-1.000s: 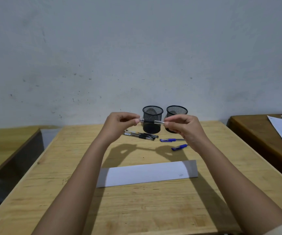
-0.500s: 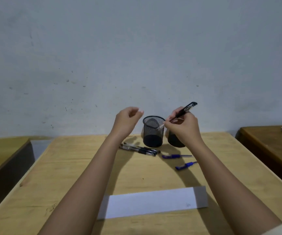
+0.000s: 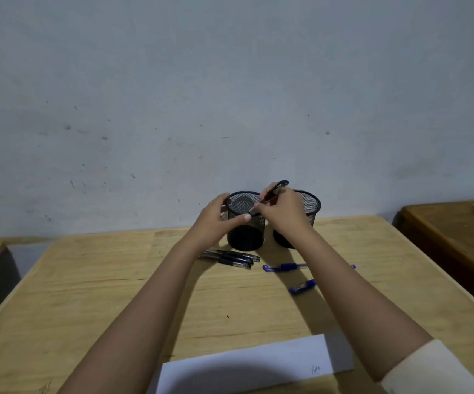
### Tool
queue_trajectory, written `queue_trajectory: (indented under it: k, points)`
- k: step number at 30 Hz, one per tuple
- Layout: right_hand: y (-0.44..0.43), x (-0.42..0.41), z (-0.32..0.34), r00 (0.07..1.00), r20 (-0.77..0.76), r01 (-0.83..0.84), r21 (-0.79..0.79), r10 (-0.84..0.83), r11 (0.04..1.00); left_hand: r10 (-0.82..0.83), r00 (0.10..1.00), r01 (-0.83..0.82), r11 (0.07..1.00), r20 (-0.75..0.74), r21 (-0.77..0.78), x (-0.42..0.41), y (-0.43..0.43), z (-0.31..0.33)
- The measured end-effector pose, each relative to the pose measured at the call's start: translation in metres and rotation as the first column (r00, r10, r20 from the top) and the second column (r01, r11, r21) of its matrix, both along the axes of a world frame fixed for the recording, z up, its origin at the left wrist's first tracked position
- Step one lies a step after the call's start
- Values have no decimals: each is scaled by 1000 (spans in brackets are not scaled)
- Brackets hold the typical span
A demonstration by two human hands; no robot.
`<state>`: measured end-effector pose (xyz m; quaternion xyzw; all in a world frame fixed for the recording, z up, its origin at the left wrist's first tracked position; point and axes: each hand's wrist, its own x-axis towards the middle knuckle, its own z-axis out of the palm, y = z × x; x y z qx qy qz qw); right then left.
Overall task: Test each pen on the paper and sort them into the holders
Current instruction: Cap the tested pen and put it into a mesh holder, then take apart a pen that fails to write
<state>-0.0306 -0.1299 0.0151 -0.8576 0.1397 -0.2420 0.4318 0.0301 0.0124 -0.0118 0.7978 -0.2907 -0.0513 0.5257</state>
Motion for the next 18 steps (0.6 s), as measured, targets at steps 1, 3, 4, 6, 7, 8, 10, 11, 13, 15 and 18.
queue_trajectory:
  k: [1, 3, 4, 6, 7, 8, 10, 11, 13, 15, 18]
  points:
    - [0, 0, 1, 1000, -13, -4, -5, 4, 1000, 0, 1000, 0, 1000, -1, -14, 0, 0, -1]
    - [0, 0, 2, 999, -43, -14, -43, 12, 999, -6, 1000, 5, 999, -15, -33, 0, 0, -3]
    - [0, 0, 3, 998, -58, -19, -60, 15, 998, -6, 1000, 5, 999, -31, -40, 1, 0, -4]
    - [-1, -1, 4, 996, -90, -27, -67, 21, 997, -9, 999, 6, 999, -48, -49, 2, 0, -5]
    - [-2, -1, 5, 994, -107, -30, -70, 22, 997, -14, 998, 11, 999, -55, -53, 4, 0, -6]
    - [-2, -1, 6, 992, -122, -35, -75, 26, 997, -14, 998, 11, 998, -61, -59, 4, 0, -7]
    - [-3, -2, 5, 991, -128, -53, -68, 44, 996, -11, 997, 6, 998, -78, -61, 2, 1, -6]
    - [-2, -3, 5, 992, -115, -60, -57, 53, 997, -11, 996, 6, 998, -84, -67, 2, 0, -6]
    - [-2, -7, 2, 996, -76, -50, -17, 49, 999, -26, 997, 20, 997, -78, -74, 0, 0, -5]
    - [-2, -13, 0, 999, -32, -31, 31, 32, 999, -41, 997, 35, 995, -72, -90, -2, -1, -5]
    - [0, -26, -10, 1000, 28, -9, 99, 7, 995, -14, 998, 10, 998, -58, -65, -6, 2, -3]
